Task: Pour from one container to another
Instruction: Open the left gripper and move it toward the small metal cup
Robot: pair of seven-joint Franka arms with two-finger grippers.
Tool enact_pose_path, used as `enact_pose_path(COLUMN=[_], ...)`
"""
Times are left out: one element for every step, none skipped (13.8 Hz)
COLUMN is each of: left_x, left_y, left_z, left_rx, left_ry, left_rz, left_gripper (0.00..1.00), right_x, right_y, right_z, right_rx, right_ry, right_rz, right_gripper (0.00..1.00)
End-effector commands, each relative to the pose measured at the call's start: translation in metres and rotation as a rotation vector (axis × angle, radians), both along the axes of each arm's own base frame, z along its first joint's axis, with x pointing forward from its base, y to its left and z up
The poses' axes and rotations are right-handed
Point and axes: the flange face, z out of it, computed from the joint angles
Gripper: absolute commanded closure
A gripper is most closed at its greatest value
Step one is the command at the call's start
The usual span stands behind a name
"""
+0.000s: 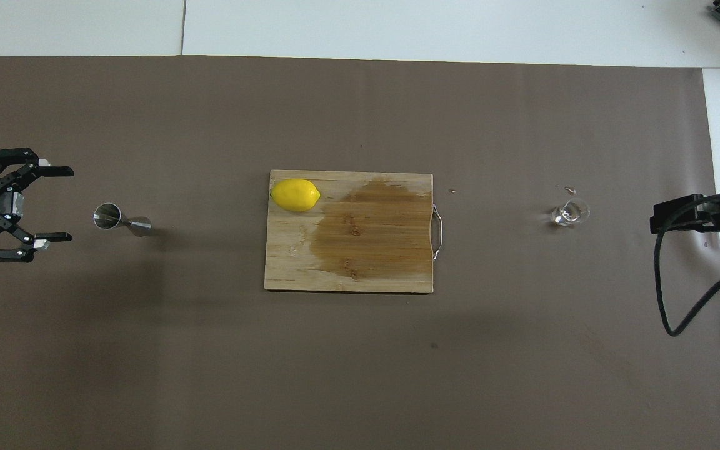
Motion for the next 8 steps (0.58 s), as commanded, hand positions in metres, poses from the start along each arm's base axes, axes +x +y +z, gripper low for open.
enact_pose_path(left_x=[0.003,0.004,0.005,0.005,0.005,0.004,0.004,0.001], left_y=[0.007,0.007,0.008,0.009,0.009,0.009,0.012,0.012], left_z=[-0.023,-0.031,-0.039,-0.047,-0.055,-0.059,-0.064,-0.07], left_rx=[-0.052,-0.067,-0.085,-0.09,-0.098,-0.103,-0.109,-0.113], left_ry=[0.035,0.042,0.025,-0.007,-0.02,-0.015,-0.009,0.0], left_rz=[0.022,0.027,0.034,0.028,0.027,0.032,0.044,0.054], left_gripper=[0.0,0.0,0.0,0.0,0.0,0.0,0.0,0.0], right_x=[-0.005,-0.005,-0.005,-0.005,-0.005,-0.005,-0.005,-0.005], right_y=[0.003,0.002,0.002,0.002,0.002,0.002,0.002,0.002], right_z=[0.003,0.003,0.003,0.003,0.003,0.003,0.003,0.003], right_rx=[0.013,0.013,0.013,0.013,0.013,0.013,0.013,0.013], right_ry=[-0.001,-0.001,-0.001,-0.001,-0.001,-0.001,-0.001,-0.001], right_rz=[-0.012,-0.013,-0.013,-0.013,-0.013,-0.013,-0.013,-0.013], right_gripper=[0.0,0.0,0.0,0.0,0.0,0.0,0.0,0.0])
